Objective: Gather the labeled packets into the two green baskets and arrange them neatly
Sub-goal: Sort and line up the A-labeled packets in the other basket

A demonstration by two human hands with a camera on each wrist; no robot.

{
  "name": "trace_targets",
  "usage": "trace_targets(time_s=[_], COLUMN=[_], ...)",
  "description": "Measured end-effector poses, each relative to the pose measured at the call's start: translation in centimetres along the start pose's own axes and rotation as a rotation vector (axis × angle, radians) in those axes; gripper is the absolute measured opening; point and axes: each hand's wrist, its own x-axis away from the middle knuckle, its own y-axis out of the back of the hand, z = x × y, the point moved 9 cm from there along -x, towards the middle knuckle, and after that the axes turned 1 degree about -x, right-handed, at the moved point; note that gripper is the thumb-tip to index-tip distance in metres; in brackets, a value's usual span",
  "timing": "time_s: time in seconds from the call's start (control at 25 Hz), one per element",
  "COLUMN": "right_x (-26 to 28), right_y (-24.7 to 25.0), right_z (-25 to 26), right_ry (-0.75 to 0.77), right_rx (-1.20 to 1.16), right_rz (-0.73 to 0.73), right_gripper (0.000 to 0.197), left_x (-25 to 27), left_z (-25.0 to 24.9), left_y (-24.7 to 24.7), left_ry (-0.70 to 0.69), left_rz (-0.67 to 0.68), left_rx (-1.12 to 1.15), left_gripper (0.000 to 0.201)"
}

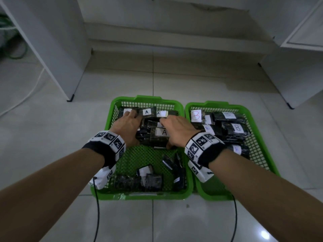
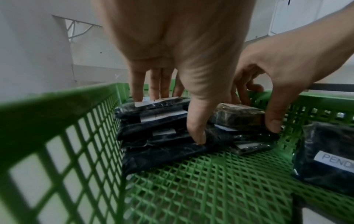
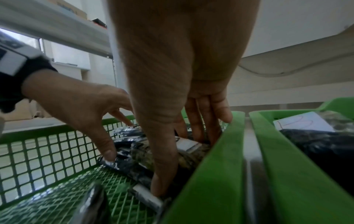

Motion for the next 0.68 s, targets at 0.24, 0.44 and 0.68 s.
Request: trace_targets(time_s=[0.24, 0.44, 0.68], right_x=[-0.4, 0.3, 3.6], right_y=[-0.3, -0.1, -0.5], right_z=[1.6, 0.0, 1.7], right_ry=[0.069, -0.006, -0.045], right_rx=[0.086, -0.090, -0.101], right_rz=[0.022, 0.026, 0.070], right_gripper=[0.053, 0.054, 0.036], left_x=[-0.6, -0.2, 0.8], left_z=[0.0, 0.2, -0.6], left_y=[-0.4, -0.2, 1.9], left_ry=[-0.023, -0.020, -0.051], left_rz=[0.003, -0.008, -0.063], left_rx=[-0.003, 0.002, -0.063], left_gripper=[0.086, 0.089, 0.079])
